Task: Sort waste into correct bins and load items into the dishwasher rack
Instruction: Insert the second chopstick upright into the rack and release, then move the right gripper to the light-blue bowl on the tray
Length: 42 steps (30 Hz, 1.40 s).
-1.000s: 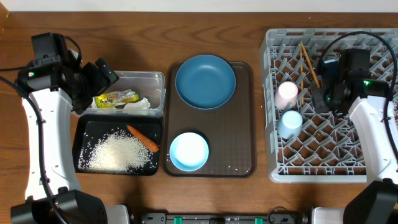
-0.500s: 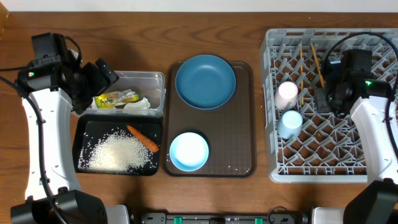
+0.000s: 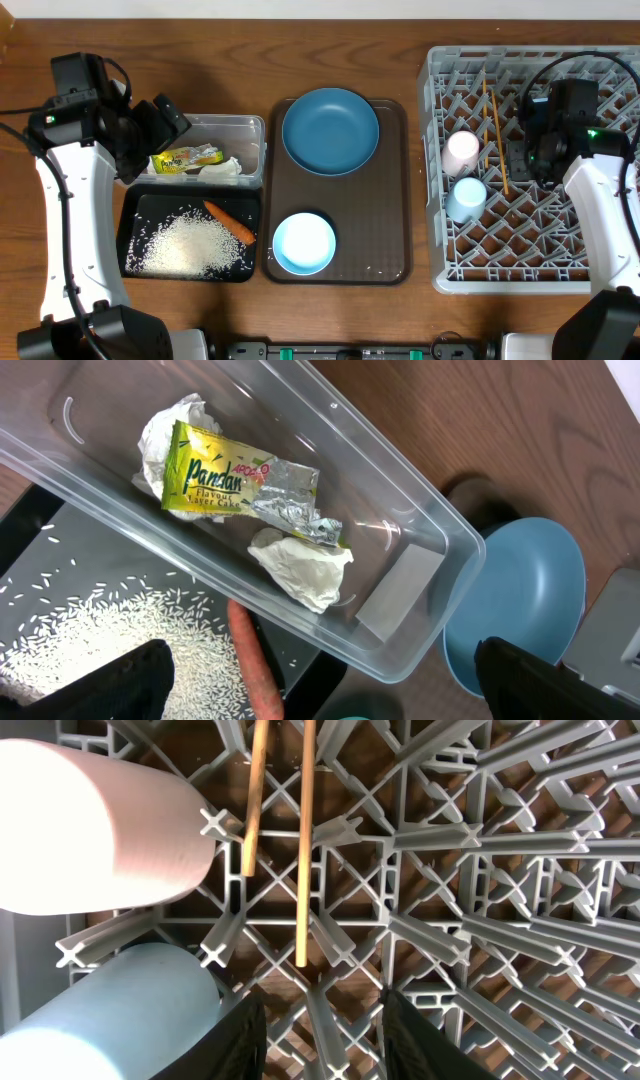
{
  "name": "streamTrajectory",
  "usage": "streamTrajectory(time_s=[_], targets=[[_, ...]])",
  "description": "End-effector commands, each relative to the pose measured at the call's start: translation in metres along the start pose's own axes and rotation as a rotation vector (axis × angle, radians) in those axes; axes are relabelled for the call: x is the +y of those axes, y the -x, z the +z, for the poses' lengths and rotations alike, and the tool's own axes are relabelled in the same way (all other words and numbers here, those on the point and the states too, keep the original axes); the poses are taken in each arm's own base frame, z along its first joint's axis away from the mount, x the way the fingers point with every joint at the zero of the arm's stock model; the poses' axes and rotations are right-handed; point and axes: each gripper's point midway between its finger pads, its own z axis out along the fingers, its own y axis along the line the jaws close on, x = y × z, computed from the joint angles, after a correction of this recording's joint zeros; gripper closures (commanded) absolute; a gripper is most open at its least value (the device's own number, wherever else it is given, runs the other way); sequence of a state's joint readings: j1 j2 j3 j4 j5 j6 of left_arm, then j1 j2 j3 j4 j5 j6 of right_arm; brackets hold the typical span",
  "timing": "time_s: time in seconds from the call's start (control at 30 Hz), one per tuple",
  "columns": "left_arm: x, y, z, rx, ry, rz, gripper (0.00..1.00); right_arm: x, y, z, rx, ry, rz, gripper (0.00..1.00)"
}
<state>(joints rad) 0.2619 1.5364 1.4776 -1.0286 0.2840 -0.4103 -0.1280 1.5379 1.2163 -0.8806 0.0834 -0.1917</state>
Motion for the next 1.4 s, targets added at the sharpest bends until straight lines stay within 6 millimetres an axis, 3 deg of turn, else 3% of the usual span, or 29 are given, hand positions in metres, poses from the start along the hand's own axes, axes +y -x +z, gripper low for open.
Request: streamTrajectory(time_s=[0.0, 0.2, 0.47, 0.53, 0.67, 0.9, 1.13, 1.37], targets=[[0.003, 0.001, -0.001, -0.004, 0.010, 0.010, 0.02, -0.003, 0.001, -0.001, -0.004, -0.002, 0.015, 0.62], [0.003, 0.001, -0.001, -0.004, 0.010, 0.010, 0.02, 0.031, 0.013, -0.007, -0.065, 0.202, 0.012, 0.53], [0.003, 0.001, -0.001, -0.004, 0.010, 0.010, 0.02, 0.083, 0.025, -0.046, -0.144, 0.436, 0.057, 0.55], [0.003, 0.001, -0.001, -0.004, 0.010, 0.010, 0.02, 0.100, 0.025, -0.055, -0.151, 0.457, 0.048, 0.55], [0.003, 0.001, -0.001, -0.004, 0.010, 0.010, 0.02, 0.151, 0.020, -0.071, -0.144, 0.522, -0.040, 0.58], [0.003, 0.001, -0.001, -0.004, 0.010, 0.010, 0.02, 0.239, -0.003, -0.090, -0.118, 0.585, -0.195, 0.59], [0.003, 0.001, -0.001, -0.004, 0.010, 0.010, 0.02, 0.320, -0.048, -0.101, -0.065, 0.623, -0.341, 0.59], [0.003, 0.001, -0.001, -0.004, 0.010, 0.010, 0.02, 0.375, -0.091, -0.092, -0.032, 0.606, -0.490, 0.57]])
